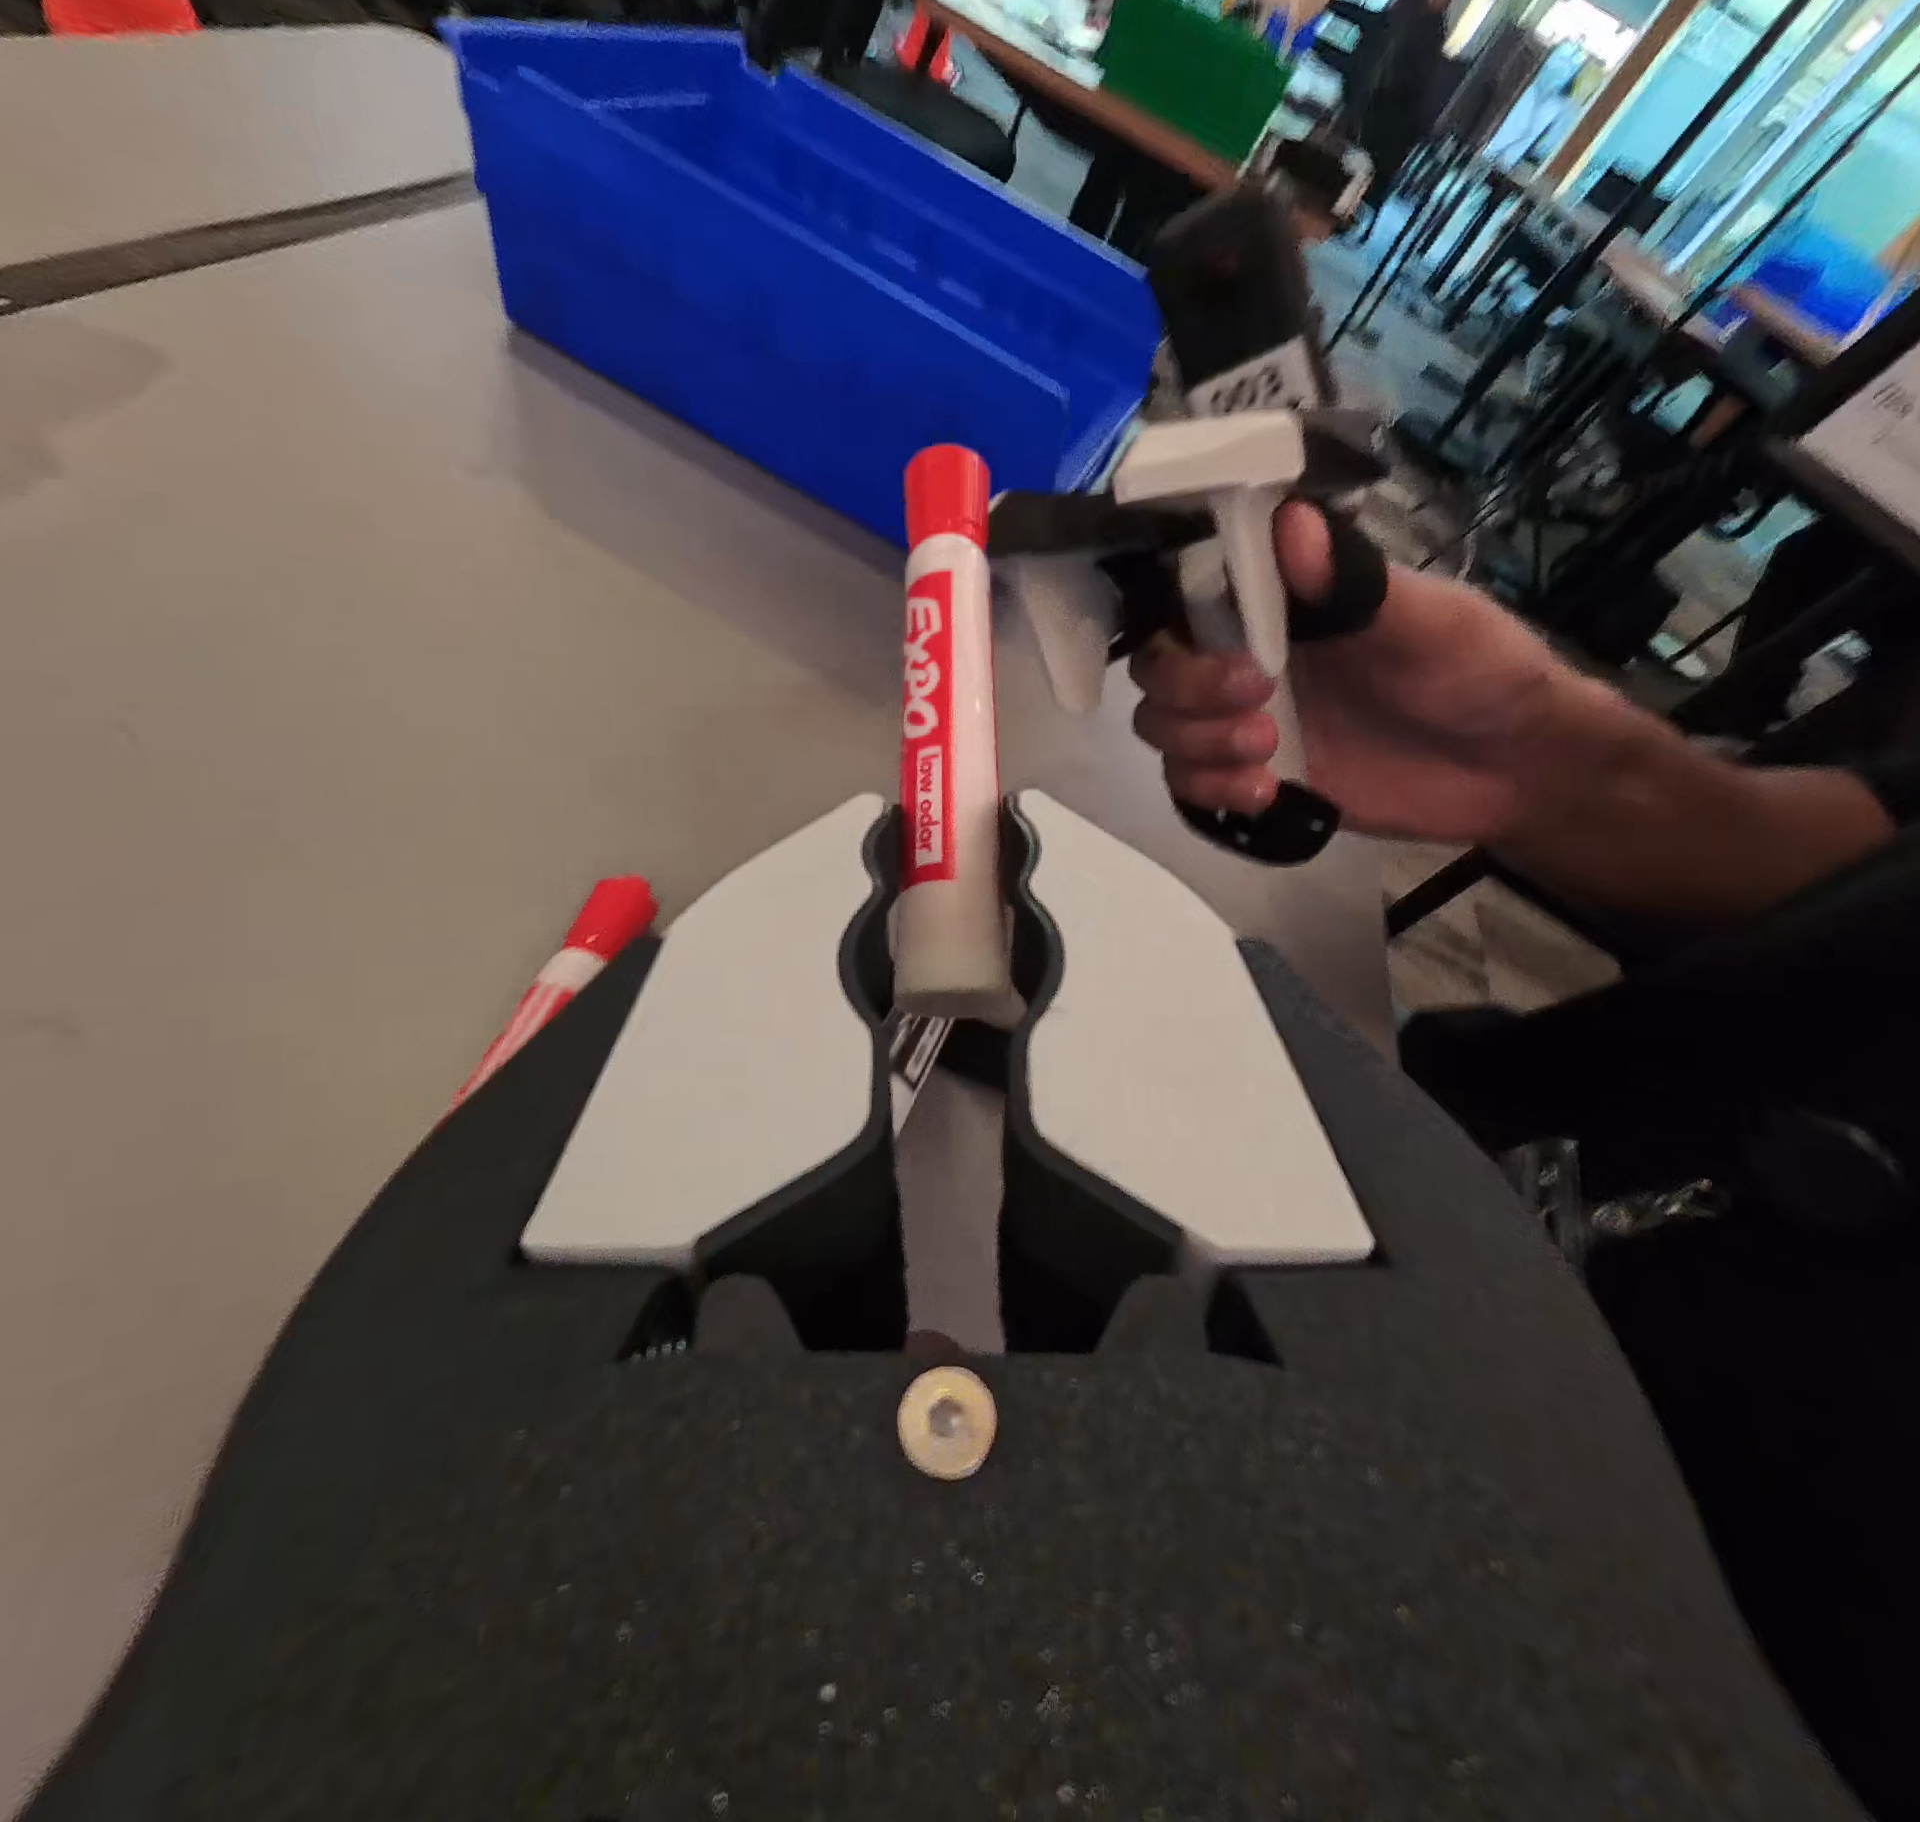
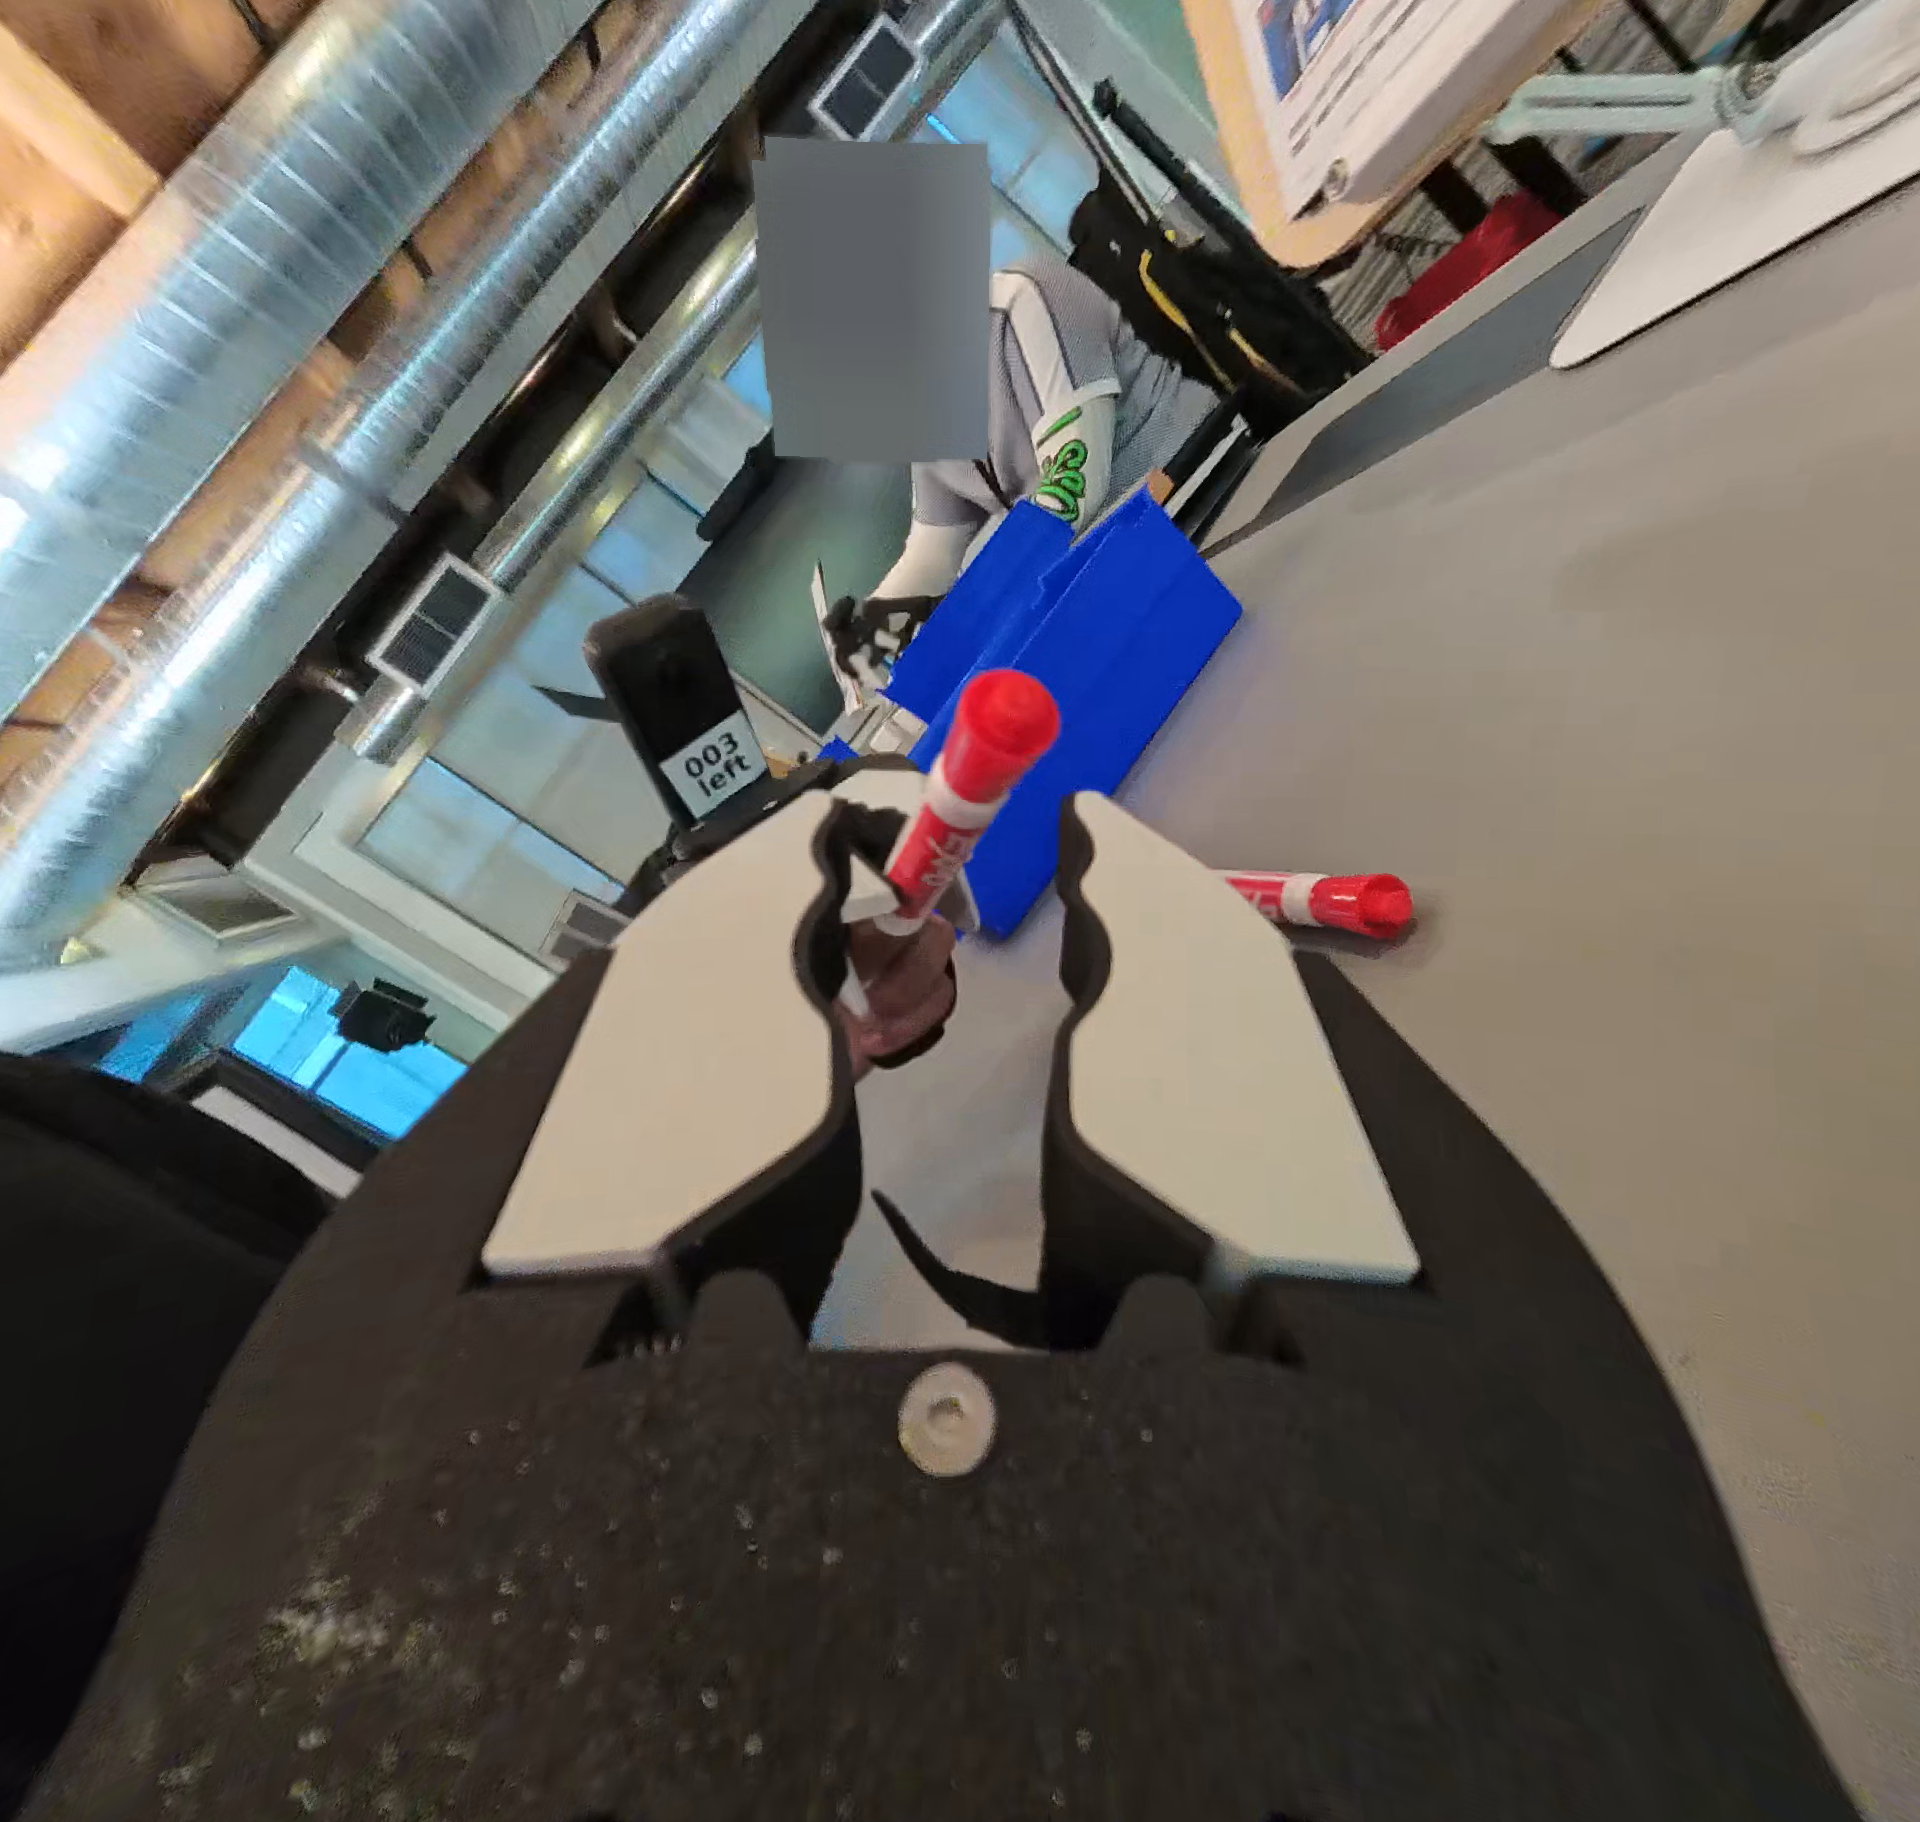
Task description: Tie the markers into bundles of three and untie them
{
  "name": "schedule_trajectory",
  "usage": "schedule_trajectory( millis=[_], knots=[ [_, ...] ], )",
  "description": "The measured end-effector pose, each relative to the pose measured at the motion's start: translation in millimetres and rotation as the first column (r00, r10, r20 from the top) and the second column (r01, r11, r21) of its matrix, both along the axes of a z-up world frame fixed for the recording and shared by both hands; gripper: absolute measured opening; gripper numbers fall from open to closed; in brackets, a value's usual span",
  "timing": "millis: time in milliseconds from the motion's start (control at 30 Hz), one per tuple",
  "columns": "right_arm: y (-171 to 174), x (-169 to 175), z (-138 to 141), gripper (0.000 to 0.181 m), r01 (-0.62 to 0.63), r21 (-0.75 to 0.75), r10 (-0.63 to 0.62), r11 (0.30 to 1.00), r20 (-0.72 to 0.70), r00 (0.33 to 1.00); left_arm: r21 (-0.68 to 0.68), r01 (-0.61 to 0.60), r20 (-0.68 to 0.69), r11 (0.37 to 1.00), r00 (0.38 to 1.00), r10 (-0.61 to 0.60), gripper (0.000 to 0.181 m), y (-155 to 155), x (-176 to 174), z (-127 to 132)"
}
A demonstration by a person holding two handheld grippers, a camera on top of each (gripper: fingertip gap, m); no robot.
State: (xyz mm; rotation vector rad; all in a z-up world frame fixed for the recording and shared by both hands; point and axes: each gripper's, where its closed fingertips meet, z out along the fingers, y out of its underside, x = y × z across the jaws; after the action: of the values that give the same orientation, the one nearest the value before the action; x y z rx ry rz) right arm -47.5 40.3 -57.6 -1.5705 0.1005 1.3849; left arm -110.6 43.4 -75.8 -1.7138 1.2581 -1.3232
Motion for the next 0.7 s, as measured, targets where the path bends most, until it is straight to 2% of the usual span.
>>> schedule_trajectory(
  millis=[100, 133, 167, 200, 300, 367, 400, 433, 467, 500, 567, 600, 633, 700],
  knots=[
    [3.3, -17.7, 7.6, 0.040, -0.068, -0.005, 0.067, 0.998, -0.070, 0.995, -0.035, 0.030, 0.095, 0.999, 0.995, -0.027, 0.018, -7.2, 15.9, 9.9],
    [3.3, -21.1, 17.0, 0.029, -0.096, 0.019, 0.098, 0.995, -0.125, 0.987, -0.040, 0.057, 0.102, 0.998, 0.993, -0.053, 0.018, -13.0, 21.7, 9.7],
    [6.9, -19.1, 22.4, 0.020, -0.071, 0.030, 0.074, 0.997, -0.141, 0.987, -0.028, 0.056, 0.098, 0.998, 0.994, -0.053, 0.018, -15.2, 26.6, 7.9],
    [9.9, -17.4, 23.8, 0.020, -0.051, 0.033, 0.054, 0.998, -0.111, 0.992, -0.007, 0.037, 0.106, 0.999, 0.994, -0.036, 0.018, -15.3, 30.1, 7.7],
    [19.9, -13.2, 23.2, 0.018, -0.029, 0.026, 0.026, 0.999, 0.116, 0.993, 0.026, 0.008, 0.057, 1.000, 0.998, -0.009, 0.021, -12.9, 29.8, -2.5],
    [31.4, -4.0, 28.2, 0.019, -0.033, 0.004, 0.030, 0.999, 0.288, 0.957, 0.056, -0.035, -0.012, 0.998, 0.999, 0.035, 0.050, -3.3, 20.7, -13.6],
    [38.5, -1.0, 23.5, 0.018, -0.057, -0.035, 0.066, 0.998, 0.419, 0.905, 0.080, -0.055, -0.029, 0.995, 0.998, 0.057, 0.063, 1.4, 14.6, -16.4],
    [44.2, 0.8, 9.8, 0.019, -0.097, -0.115, 0.145, 0.989, 0.566, 0.811, 0.099, -0.064, -0.033, 0.993, 0.997, 0.067, 0.067, 4.3, 8.2, -17.2],
    [48.8, 5.1, -9.3, 0.019, -0.112, -0.212, 0.231, 0.971, 0.703, 0.673, 0.109, -0.061, -0.032, 0.992, 0.997, 0.065, 0.071, 5.5, 2.5, -17.0],
    [51.4, 7.9, -28.0, 0.019, -0.134, -0.282, 0.310, 0.950, 0.802, 0.511, 0.111, -0.062, -0.032, 0.992, 0.997, 0.065, 0.082, 7.3, -2.7, -16.7],
    [50.4, 18.1, -67.6, 0.019, -0.123, -0.454, 0.470, 0.882, 0.864, 0.180, 0.087, -0.073, -0.037, 0.994, 0.996, 0.076, 0.086, 12.3, -11.5, -15.8],
    [49.7, 19.8, -81.4, 0.019, -0.121, -0.506, 0.516, 0.854, 0.855, 0.062, 0.084, -0.073, -0.031, 0.994, 0.997, 0.076, 0.084, 13.7, -14.9, -15.0],
    [48.7, 20.2, -92.8, 0.019, -0.123, -0.548, 0.549, 0.828, 0.835, -0.027, 0.095, -0.086, -0.035, 0.992, 0.995, 0.089, 0.079, 16.8, -18.7, -15.8],
    [47.3, 21.1, -109.8, 0.019, -0.126, -0.598, 0.579, 0.791, 0.800, -0.159, 0.133, -0.097, -0.070, 0.986, 0.992, 0.106, 0.077, 20.9, -25.5, -21.4]
  ],
)
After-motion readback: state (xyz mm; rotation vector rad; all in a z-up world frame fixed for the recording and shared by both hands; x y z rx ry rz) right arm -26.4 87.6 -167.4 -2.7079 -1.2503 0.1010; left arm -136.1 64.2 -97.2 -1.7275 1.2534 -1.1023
